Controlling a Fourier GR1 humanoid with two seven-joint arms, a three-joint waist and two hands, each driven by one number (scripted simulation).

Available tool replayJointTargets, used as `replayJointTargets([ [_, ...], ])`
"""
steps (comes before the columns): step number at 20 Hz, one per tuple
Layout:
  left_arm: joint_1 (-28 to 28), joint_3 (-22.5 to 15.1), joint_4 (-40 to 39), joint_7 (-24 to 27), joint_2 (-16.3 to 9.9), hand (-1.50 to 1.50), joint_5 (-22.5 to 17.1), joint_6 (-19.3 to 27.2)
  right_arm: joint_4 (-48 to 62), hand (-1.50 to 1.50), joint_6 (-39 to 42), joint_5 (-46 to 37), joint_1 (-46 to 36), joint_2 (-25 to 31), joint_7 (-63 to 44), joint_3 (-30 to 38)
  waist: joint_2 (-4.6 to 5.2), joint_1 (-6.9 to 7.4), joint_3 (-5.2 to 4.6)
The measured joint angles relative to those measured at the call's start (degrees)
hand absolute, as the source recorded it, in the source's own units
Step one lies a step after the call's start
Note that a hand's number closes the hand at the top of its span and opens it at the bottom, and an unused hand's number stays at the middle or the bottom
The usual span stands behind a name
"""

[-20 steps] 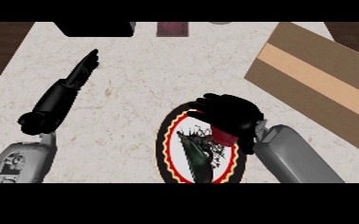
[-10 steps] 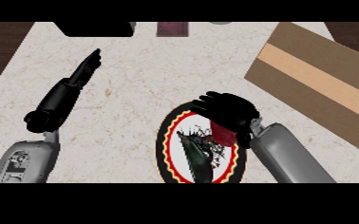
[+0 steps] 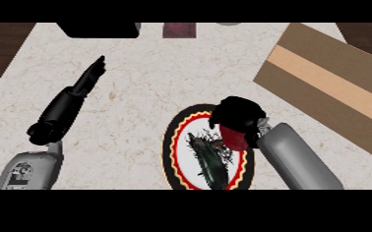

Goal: Pick the pear from the plate and place it in the cardboard box

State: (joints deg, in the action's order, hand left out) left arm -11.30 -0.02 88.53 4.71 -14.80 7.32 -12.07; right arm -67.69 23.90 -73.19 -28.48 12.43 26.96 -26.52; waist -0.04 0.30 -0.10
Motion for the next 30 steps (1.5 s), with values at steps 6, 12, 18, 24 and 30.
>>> replayJointTargets([
  [6,-1.01,0.94,-0.16,-0.48,0.12,0.0,-0.05,-0.71,2.73,1.5,-7.74,-1.05,-0.75,-1.66,4.66,1.2,-0.15,-0.15,-0.16],
  [12,-1.65,1.34,0.28,-1.61,0.61,0.0,0.16,-1.08,0.82,1.5,-12.59,-1.56,1.41,-3.98,4.82,2.8,-0.1,-0.3,-0.05],
  [18,-1.07,1.83,0.67,-1.64,0.5,0.0,0.04,-1.32,-3.61,1.5,-11.69,1.31,4.34,-9.55,-7.55,7.93,-0.14,-0.63,0.02],
  [24,-0.97,1.89,-0.13,-1.24,0.89,0.0,0.59,-1.34,-18.5,1.5,-10.49,0.7,8.0,-10.19,-13.47,8.05,-0.23,-0.9,0.07],
  [30,-0.11,2.6,0.56,-0.97,0.56,0.0,0.56,-1.61,-34.12,1.5,-4.9,2.98,8.71,-10.54,-19.99,12.29,-0.27,-1.0,0.08],
])
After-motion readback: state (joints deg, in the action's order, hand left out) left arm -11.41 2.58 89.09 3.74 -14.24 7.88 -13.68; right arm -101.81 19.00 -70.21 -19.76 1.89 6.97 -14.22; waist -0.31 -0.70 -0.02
